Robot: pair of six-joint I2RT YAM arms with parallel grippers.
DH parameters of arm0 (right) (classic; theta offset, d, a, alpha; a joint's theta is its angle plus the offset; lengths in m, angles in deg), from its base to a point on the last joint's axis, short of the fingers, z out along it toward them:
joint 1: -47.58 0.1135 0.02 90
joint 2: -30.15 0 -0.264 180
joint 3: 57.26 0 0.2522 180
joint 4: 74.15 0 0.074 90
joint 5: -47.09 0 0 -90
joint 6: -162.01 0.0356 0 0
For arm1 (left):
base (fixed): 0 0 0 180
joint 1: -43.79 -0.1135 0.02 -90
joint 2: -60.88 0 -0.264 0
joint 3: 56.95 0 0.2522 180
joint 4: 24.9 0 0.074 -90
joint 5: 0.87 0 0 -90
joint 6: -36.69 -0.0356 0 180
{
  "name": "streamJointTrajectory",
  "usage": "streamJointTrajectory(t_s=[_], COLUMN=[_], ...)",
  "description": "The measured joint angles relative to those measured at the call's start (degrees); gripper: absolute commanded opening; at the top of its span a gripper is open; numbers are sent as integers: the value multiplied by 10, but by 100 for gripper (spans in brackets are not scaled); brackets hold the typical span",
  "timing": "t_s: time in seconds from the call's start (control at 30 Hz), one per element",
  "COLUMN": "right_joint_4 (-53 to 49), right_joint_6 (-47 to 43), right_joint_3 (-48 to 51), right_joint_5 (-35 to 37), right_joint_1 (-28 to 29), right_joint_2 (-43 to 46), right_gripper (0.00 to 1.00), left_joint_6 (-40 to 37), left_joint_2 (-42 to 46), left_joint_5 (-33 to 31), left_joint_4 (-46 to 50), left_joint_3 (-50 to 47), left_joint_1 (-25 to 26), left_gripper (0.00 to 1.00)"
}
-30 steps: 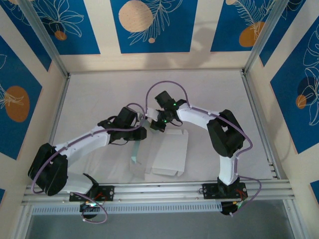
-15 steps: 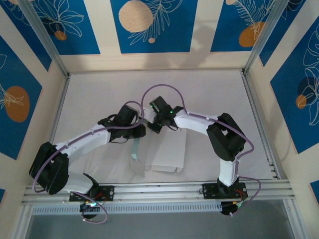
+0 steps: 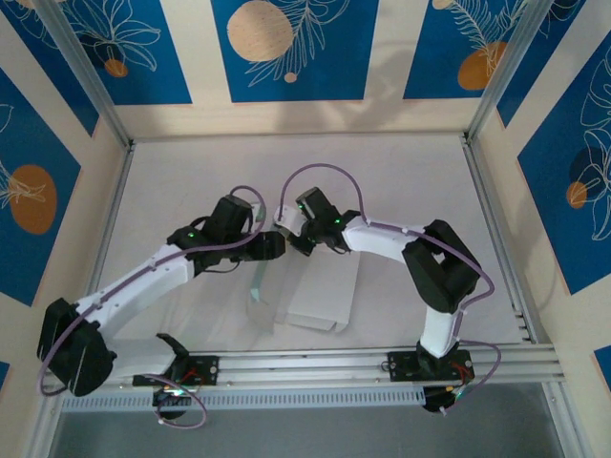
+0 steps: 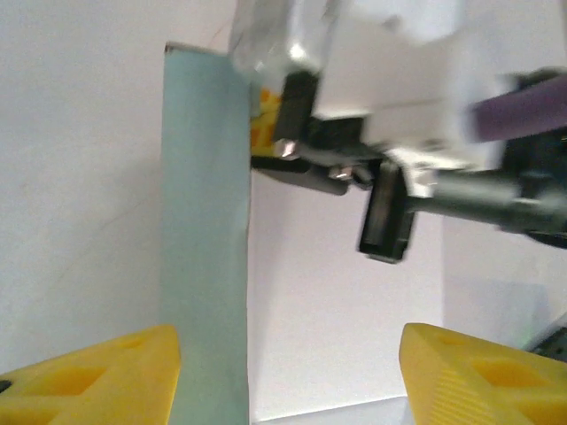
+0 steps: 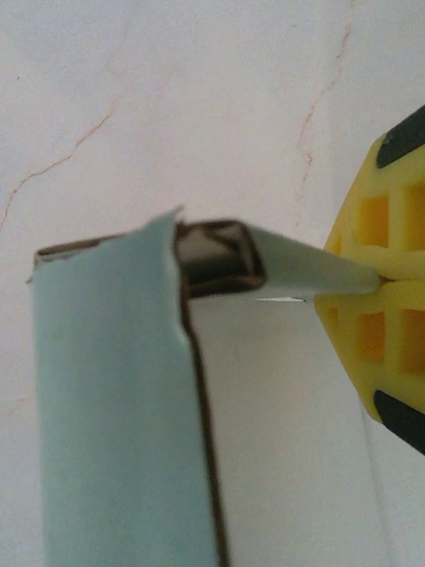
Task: Fold the paper box
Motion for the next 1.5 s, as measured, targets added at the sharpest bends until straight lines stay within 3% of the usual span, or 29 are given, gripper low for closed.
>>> streamJointTrajectory(t_s=[0.27, 0.7, 1.07, 1.23, 1.3, 1.4, 1.5], right_joint_4=[35, 65, 65, 64, 64, 61, 58], right_joint_6=[1, 4, 16, 17, 17, 17, 20], right_joint_3=[42, 74, 80, 80, 80, 80, 80], right_joint_5=[-17, -40, -34, -32, -29, -25, -25], right_joint_1=[-6, -6, -7, -7, -7, -10, -14], right_joint_2=[24, 44, 47, 47, 47, 48, 52], right_gripper=[0, 0, 0, 0, 0, 0, 0], left_joint_6=[-20, -9, 4, 4, 2, -7, -16], left_joint_2=[40, -92, -125, -126, -125, -121, -110], left_joint_5=[0, 37, 79, 82, 79, 63, 38], left_joint_4=[20, -13, -52, -61, -60, -45, -20], left_joint_3=[11, 9, 9, 9, 10, 15, 23], left_joint_1=[-39, -70, -67, -58, -58, -58, -63], left_gripper=[63, 59, 36, 31, 36, 56, 61])
